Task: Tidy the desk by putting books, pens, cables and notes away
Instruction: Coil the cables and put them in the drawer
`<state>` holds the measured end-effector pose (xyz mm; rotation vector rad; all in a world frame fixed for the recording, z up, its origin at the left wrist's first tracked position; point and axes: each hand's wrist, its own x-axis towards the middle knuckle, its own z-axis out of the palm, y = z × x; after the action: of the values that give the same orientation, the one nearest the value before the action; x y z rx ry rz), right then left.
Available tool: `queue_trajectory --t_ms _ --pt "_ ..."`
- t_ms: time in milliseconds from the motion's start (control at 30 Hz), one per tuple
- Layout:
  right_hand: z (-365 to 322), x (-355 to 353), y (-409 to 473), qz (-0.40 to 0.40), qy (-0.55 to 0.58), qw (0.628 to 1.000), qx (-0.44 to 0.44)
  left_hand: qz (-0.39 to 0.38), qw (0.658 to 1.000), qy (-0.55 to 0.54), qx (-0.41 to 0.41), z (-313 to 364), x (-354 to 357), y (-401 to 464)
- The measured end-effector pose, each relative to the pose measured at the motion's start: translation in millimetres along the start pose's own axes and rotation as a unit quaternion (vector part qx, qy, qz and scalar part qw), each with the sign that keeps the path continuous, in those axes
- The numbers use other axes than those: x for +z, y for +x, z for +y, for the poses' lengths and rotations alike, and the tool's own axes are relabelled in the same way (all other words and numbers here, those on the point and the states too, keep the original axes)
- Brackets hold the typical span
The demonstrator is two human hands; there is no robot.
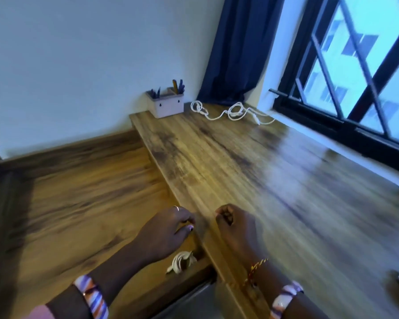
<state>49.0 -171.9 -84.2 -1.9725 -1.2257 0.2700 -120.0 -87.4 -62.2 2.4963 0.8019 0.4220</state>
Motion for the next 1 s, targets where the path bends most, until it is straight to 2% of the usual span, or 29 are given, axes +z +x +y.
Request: queue_trajectory --t_ms 133,300,400,533,600,667,733,833,1000 --pt "17 2 33 0.008 -0.092 0.995 -0.028 -0.004 1.0 0.011 0.018 -14 -6 67" --pt "52 -11 118 0.04 -0.182 0.983 0.01 -0.024 1.0 0.015 0.014 -55 9 181" --pt "74 -7 159 0.032 -0.268 0.963 0.012 0.005 0.999 0.031 0.013 -80 21 261" --pt "85 7 171 0.067 -0.279 0.958 -0.003 0.082 0.996 0.02 -0.02 -99 26 366" --pt "89 11 171 0.112 -0.281 0.953 -0.025 0.069 0.995 0.063 -0.027 -106 28 410" --pt "91 11 175 0.137 -0.289 0.947 -0.027 0.032 0.994 0.082 -0.071 -109 28 440" --pt "94 13 175 0.145 -0.302 0.942 -0.031 0.012 0.989 0.103 -0.104 -106 28 446" --pt "91 12 172 0.125 -0.321 0.939 -0.017 0.061 0.985 0.137 -0.082 -90 28 423" --pt "78 1 167 0.074 -0.274 0.959 0.025 0.114 0.993 0.021 -0.033 -42 21 327"
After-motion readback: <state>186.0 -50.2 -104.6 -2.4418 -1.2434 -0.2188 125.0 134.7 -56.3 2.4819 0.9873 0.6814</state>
